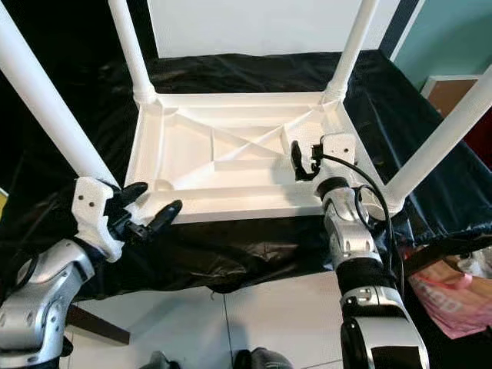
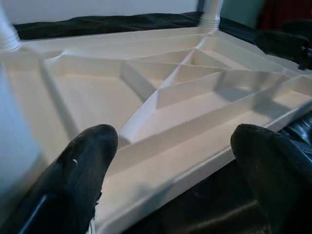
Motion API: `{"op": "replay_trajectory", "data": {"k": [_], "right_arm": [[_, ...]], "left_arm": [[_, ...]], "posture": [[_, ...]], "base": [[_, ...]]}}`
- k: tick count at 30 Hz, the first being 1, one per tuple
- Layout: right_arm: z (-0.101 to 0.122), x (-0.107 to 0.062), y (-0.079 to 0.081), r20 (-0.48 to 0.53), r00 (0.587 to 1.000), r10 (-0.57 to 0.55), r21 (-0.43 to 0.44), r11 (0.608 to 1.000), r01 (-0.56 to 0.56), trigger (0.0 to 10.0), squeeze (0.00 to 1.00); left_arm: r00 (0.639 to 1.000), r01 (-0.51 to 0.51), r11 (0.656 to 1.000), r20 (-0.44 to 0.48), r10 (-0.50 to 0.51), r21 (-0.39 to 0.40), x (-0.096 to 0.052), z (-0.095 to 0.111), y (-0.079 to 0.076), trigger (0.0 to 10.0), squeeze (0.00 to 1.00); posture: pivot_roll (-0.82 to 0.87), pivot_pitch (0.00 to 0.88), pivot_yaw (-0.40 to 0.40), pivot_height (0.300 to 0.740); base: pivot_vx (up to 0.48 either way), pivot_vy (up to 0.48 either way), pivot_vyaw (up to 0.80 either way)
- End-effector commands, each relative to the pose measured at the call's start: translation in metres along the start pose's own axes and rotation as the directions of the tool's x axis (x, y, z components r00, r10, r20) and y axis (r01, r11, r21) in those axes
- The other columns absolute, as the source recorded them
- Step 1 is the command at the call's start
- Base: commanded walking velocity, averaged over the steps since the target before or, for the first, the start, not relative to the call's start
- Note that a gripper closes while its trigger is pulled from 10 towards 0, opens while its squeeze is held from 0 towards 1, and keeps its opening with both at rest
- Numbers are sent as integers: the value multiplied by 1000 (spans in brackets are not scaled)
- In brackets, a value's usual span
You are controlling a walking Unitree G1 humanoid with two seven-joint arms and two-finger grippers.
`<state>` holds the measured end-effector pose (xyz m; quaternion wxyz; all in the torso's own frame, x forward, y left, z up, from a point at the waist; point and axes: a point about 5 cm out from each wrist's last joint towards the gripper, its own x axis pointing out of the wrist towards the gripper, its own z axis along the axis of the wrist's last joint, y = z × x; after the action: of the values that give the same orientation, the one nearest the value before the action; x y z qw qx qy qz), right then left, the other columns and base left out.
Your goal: Building children table
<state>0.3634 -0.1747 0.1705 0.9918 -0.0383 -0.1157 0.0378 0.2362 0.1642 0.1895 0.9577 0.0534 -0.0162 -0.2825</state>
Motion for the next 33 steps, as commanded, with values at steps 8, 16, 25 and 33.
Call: {"op": "replay_trajectory", "data": {"k": [8, 16, 25, 33], "right_arm": [[-4, 5, 15, -3, 999, 40, 17, 999, -40, 10000, 0], [-6, 6, 15, -2, 999, 47, 23, 999, -47, 10000, 0], [-6, 8, 11, 2, 999, 42, 20, 999, -42, 10000, 0], [-7, 9, 10, 3, 999, 38, 14, 999, -38, 10000, 0]], "left_arm": [[955, -297, 955, -29, 296, -11, -3, -1, 5, 10000, 0], [950, -311, 950, -26, 310, -15, -7, 3, 6, 10000, 0], [947, -322, 947, -31, 321, -21, -5, 4, 2, 10000, 0], [955, -280, 960, -104, 277, -12, -15, -2, -7, 10000, 0]], "posture": [[94, 142, -151, 740], [99, 149, -152, 740], [93, 150, -151, 740], [95, 149, -145, 740]], "base": [[0, 0, 0], [0, 0, 0], [0, 0, 0], [0, 0, 0]]}}
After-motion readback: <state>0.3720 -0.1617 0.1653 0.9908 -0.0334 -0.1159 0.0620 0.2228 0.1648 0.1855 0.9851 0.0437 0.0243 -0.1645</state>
